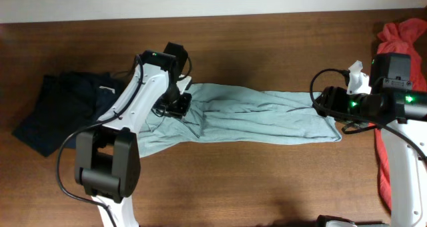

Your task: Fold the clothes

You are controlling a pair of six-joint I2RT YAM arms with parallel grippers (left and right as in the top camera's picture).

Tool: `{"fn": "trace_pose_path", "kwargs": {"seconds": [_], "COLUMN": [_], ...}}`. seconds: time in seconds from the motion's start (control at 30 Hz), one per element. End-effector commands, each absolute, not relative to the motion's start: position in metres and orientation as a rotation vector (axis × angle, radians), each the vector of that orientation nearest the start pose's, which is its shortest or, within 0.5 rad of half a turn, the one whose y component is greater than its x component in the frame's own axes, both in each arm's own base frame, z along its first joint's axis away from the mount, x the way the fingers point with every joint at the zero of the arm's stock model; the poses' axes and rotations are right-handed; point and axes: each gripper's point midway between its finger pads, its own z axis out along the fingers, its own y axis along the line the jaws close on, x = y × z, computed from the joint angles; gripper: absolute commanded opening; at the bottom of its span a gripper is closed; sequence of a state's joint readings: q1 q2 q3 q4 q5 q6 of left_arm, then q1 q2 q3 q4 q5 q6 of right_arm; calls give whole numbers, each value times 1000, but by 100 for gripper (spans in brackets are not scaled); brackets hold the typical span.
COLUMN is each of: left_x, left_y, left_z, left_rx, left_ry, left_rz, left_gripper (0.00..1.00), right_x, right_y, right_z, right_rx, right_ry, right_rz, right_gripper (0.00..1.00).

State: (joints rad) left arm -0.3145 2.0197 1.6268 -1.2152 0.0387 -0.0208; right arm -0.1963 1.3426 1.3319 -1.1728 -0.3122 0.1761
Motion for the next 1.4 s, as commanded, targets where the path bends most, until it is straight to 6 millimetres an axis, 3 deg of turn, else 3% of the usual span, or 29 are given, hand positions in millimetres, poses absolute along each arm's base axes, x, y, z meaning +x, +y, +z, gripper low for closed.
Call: {"fn": "trace_pose_path", "kwargs": {"seconds": [0.0,0.2,0.37,0.47,0.57,0.83,0.97,1.1,1.27,1.37], "left_x": [354,381,404,407,398,335,315,312,332,354], "left_y": [-102,-96,-92,-93,-97,-96,-98,-100,-100,-96], "left_z": [45,15,16,16,14,13,24,55,89,92], "left_rx": [390,326,303,302,329,360,354,353,354,350], "left_ry": [3162,3059,2965,2950,2988,3245,3337,3364,3236,3134], "left_rz": [50,21,76,74,22,-52,-108,-130,-111,-43], "left_gripper": [31,0,1,1,0,1,1,1,1,4], "right_x": [300,300,299,299,298,298,298,298,298,298], "right_y": [-5,-5,-5,-5,-5,-5,-5,-5,-5,-5], "right_z": [211,211,211,210,210,210,210,210,210,210], "right_rx": [407,407,407,408,409,404,404,404,404,404], "right_ry": [2681,2681,2683,2686,2686,2689,2689,2689,2689,2689], "right_rz": [409,409,410,410,410,409,409,409,409,409], "right_gripper": [66,66,66,66,66,65,65,65,66,65]}}
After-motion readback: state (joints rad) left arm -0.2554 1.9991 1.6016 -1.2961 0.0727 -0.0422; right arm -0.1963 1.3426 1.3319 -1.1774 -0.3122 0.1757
